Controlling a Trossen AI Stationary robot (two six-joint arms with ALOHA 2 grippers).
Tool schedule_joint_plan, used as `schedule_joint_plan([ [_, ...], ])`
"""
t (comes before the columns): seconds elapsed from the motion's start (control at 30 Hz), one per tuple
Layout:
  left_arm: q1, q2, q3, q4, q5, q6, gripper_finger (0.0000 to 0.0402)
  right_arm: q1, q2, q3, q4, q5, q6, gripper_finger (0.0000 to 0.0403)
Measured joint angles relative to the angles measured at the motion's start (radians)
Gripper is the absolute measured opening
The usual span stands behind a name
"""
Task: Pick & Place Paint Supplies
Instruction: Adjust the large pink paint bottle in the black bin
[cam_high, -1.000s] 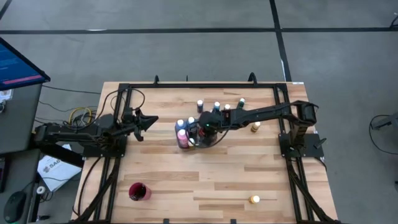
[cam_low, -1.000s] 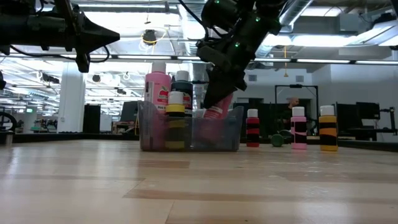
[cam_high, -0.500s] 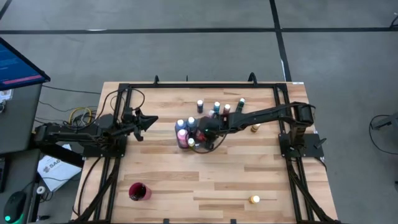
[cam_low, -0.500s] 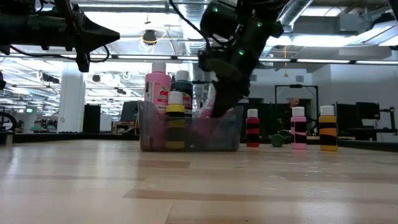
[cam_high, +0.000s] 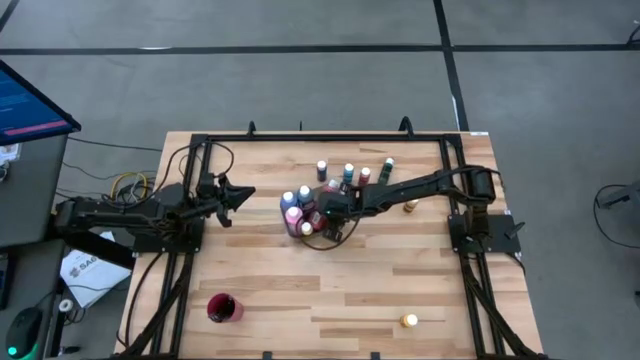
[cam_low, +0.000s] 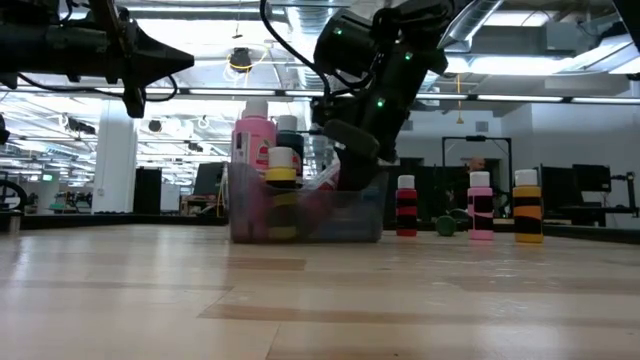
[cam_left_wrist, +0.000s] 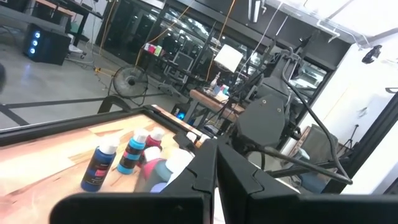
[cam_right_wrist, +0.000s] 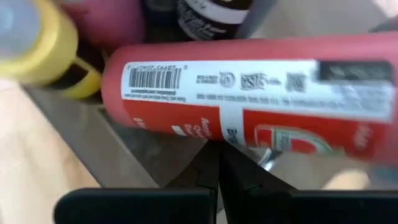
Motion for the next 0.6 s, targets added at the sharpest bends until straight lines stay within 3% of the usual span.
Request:
schedule_joint_plan([
  [0.6, 0.000, 0.001, 0.000, 0.006, 0.000, 0.000, 0.0003, -0.003, 0.005, -0.001, 0.197, 0.140, 0.030, 0.0001],
])
